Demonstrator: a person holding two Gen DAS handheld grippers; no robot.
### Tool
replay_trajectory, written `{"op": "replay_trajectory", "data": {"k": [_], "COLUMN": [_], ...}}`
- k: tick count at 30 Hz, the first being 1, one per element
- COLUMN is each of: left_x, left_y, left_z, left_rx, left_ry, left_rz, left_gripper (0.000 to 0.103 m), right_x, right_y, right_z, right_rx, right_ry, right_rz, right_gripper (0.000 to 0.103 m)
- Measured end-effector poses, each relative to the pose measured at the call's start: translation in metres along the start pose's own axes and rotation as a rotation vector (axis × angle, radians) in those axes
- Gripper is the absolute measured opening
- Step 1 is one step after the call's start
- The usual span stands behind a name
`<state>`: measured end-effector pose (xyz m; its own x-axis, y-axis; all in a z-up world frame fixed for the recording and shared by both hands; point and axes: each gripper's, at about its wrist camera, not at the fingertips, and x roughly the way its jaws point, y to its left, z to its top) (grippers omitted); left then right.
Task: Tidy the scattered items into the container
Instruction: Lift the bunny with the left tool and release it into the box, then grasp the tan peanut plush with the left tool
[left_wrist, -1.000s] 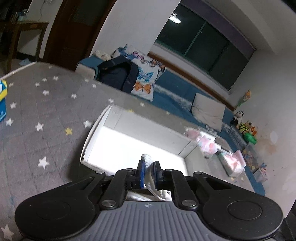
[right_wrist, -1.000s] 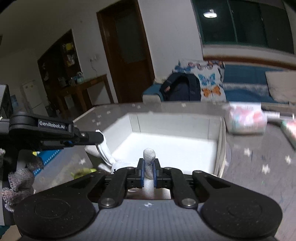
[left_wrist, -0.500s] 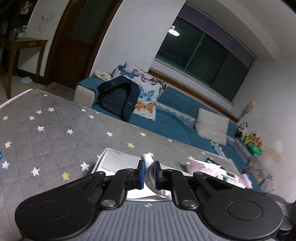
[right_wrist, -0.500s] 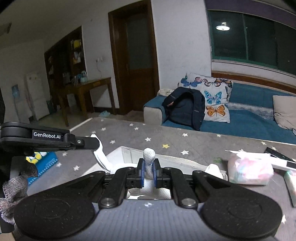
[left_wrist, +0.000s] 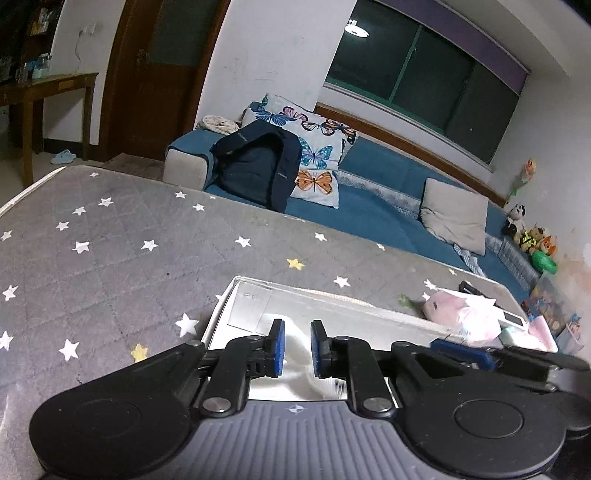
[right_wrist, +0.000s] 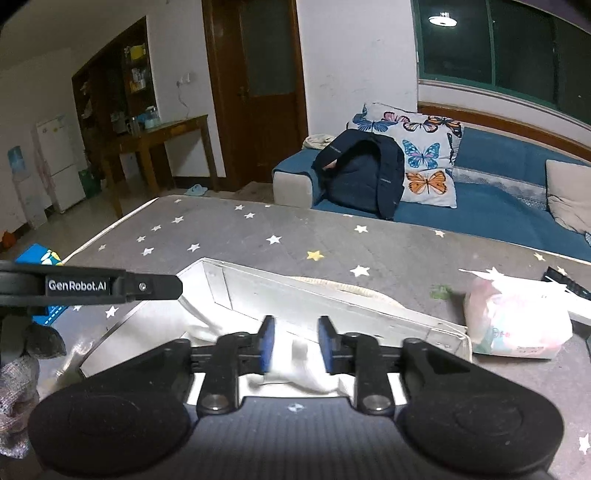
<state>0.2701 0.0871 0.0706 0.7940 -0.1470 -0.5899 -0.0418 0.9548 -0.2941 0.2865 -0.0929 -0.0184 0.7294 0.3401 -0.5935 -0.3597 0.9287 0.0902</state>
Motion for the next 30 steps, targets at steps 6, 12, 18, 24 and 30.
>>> {"op": "replay_trajectory", "data": {"k": [6,12,18,24,30], "left_x": [-0.015,-0.038,-0.061,-0.081,-0.083], "left_y": [-0.006,-0.012,-0.017,-0.027,-0.043], "left_z": [-0.006,-0.024,-0.047,-0.07,-0.096], "left_rx": [0.031,0.043,0.026,0.025,0.03], "left_ry": [-0.007,-0.005,0.012,0.028,0.104], "left_rz": [0.019,-0.011,-0.051,-0.104,-0.177], "left_gripper": [0.02,0.021,0.021,0.025,0.026], "right_x": [-0.022,-0.057,-0.095,-0.118,-0.126], "right_y": [-0.006,-0.006,0.002,0.011,0.011], "right_z": [-0.008,-0.026,-0.058,-0.097,-0.136], "right_rx": [-0.006,-0.003,-0.015,-0.003,0.052], "right_ry": [-0.02,-0.046,-0.059,-0.041,-0.008], "right_rz": [-0.014,-0.025,-0.045,-0.07,-0.095], "right_gripper": [0.036,0.042,0.05,0.058,0.062]}}
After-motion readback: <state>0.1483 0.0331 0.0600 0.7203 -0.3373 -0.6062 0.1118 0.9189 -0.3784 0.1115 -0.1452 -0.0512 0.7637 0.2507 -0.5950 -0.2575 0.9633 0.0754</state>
